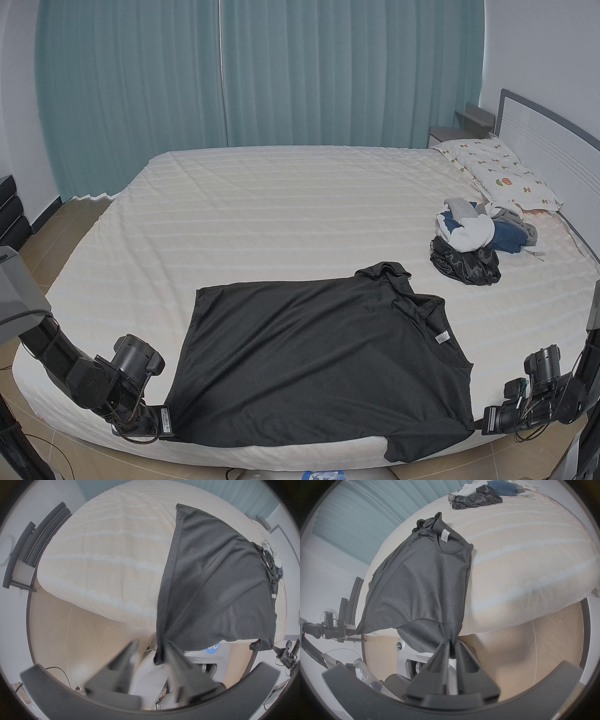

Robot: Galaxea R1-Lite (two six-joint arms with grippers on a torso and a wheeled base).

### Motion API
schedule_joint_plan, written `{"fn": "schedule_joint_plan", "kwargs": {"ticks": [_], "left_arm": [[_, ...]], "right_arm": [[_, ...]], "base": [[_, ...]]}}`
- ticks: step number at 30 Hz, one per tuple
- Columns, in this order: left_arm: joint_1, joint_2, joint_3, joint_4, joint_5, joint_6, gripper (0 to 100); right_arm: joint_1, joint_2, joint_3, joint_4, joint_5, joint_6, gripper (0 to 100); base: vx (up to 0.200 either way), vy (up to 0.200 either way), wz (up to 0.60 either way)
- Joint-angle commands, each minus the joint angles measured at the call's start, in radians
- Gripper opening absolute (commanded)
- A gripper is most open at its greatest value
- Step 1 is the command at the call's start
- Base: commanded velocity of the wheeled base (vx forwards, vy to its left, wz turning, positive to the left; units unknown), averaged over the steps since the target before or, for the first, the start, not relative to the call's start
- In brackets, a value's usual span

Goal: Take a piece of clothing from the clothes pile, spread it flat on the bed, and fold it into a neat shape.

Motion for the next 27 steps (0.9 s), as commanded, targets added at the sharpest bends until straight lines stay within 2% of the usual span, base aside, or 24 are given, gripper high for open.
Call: {"fn": "schedule_joint_plan", "kwargs": {"ticks": [1,5,7,9,10,11,12,13,16,19,21,23,24,27], "left_arm": [[-0.002,0.019,-0.002,-0.003,0.0,-0.001,100],[0.001,0.008,-0.017,-0.004,-0.016,-0.009,100],[0.021,-0.027,-0.041,-0.004,-0.034,-0.016,100],[0.035,-0.047,-0.051,-0.004,-0.043,-0.019,100],[0.048,-0.063,-0.067,-0.009,-0.077,-0.03,100],[0.048,-0.063,-0.067,-0.009,-0.077,-0.03,100],[0.058,-0.072,-0.086,-0.02,-0.126,-0.055,100],[0.058,-0.072,-0.086,-0.02,-0.126,-0.055,100],[0.059,-0.067,-0.094,-0.076,-0.201,-0.11,100],[0.061,-0.056,-0.081,-0.144,-0.207,-0.125,100],[0.061,-0.046,-0.077,-0.196,-0.207,-0.159,100],[0.061,-0.046,-0.077,-0.196,-0.207,-0.159,100],[0.061,-0.012,-0.075,-0.287,-0.207,-0.225,100],[0.059,0.011,-0.075,-0.32,-0.209,-0.249,100]], "right_arm": [[0.001,0.016,0.01,0.0,-0.001,-0.004,100],[-0.021,-0.005,-0.001,-0.042,0.004,0.01,100],[-0.062,-0.04,-0.016,-0.137,0.007,0.048,100],[-0.07,-0.045,-0.036,-0.175,0.008,0.082,100],[-0.067,-0.036,-0.079,-0.215,0.007,0.134,100],[-0.067,-0.036,-0.079,-0.215,0.007,0.134,100],[-0.062,-0.024,-0.14,-0.224,0.005,0.167,100],[-0.062,-0.024,-0.14,-0.224,0.005,0.167,100],[-0.059,0.052,-0.364,-0.164,-0.029,0.183,100],[-0.044,0.113,-0.551,-0.052,-0.075,0.2,100],[-0.033,0.157,-0.656,0.003,-0.082,0.225,100],[-0.033,0.157,-0.656,0.003,-0.082,0.225,100],[-0.005,0.231,-0.811,0.078,-0.087,0.249,100],[0.013,0.283,-0.9,0.13,-0.095,0.251,100]], "base": [[0.0,0.0,0.0],[0.0,0.0,0.0],[0.0,0.0,0.0],[0.0,0.0,0.0],[0.0,0.0,0.0],[0.0,0.0,0.0],[0.0,0.0,0.0],[0.0,0.0,0.0],[0.0,0.0,0.0],[0.0,0.0,0.0],[0.0,0.0,0.0],[0.0,0.0,0.0],[0.0,0.0,0.0],[0.0,0.0,0.0]]}}
